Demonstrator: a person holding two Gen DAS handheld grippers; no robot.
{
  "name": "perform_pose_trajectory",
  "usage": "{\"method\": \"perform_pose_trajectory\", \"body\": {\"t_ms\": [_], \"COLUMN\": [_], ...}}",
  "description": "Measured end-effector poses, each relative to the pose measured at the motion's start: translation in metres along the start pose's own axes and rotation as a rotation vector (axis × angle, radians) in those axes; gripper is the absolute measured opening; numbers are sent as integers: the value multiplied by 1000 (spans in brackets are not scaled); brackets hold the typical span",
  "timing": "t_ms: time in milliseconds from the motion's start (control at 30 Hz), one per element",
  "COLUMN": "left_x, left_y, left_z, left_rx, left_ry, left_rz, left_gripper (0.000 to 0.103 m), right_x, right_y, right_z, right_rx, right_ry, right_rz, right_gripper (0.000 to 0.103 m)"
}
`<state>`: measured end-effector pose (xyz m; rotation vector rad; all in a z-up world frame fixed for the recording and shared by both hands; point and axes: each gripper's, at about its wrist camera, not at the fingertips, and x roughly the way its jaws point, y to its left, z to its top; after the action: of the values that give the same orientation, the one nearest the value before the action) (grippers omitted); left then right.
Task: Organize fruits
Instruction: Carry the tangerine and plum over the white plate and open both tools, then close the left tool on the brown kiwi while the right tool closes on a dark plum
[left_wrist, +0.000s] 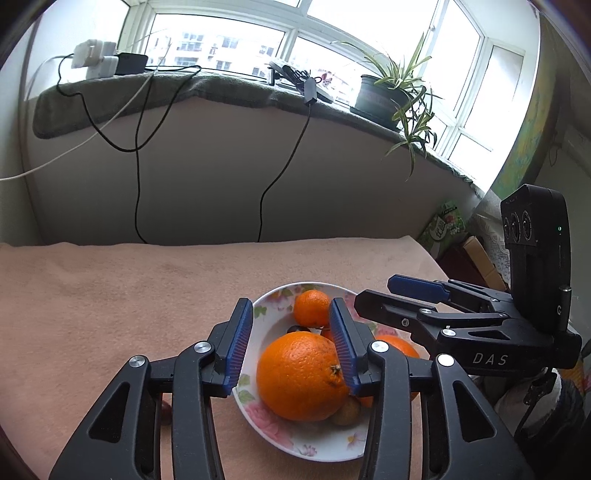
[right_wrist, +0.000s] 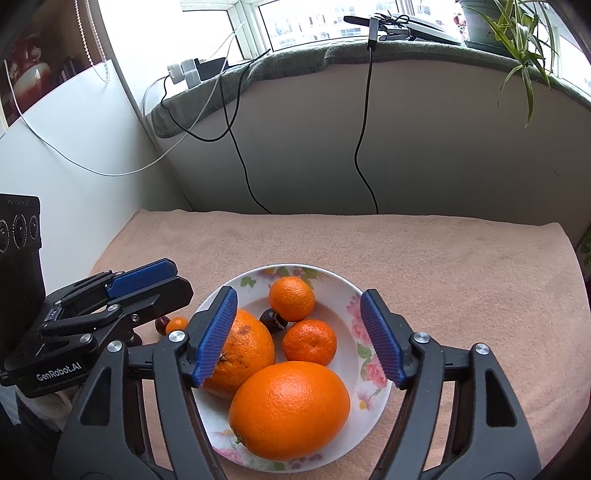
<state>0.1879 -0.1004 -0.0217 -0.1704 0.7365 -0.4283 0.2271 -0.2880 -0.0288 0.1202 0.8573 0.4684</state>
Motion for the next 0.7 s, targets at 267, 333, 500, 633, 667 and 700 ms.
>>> {"method": "perform_pose_trajectory", "body": {"t_ms": [267, 333, 500, 633, 667, 700], "left_x": [-24, -30, -42, -52, -54, -57], "left_y": [0, 1, 3, 6, 7, 9], "left_z": [-5, -7, -12, -17, -18, -20], "left_rx": [20, 27, 34, 41, 40, 40], "left_ry": [-44, -53, -59, -64, -66, -68], "left_rz": [44, 61, 85, 109, 114, 119], "left_gripper": [72, 72, 78, 78, 78, 78], "right_x": [-13, -17, -23, -25, -26, -28], "right_y": [14, 18, 28, 35, 36, 37], "right_z": [-6, -8, -16, -20, -22, -22], "right_rx": [-9, -15, -20, -9, -2, 3], "right_ry": [-30, -40, -43, -49, -60, -72], "right_rz": [2, 6, 23, 40, 51, 62], "right_gripper": [80, 80, 80, 84, 88, 88]}}
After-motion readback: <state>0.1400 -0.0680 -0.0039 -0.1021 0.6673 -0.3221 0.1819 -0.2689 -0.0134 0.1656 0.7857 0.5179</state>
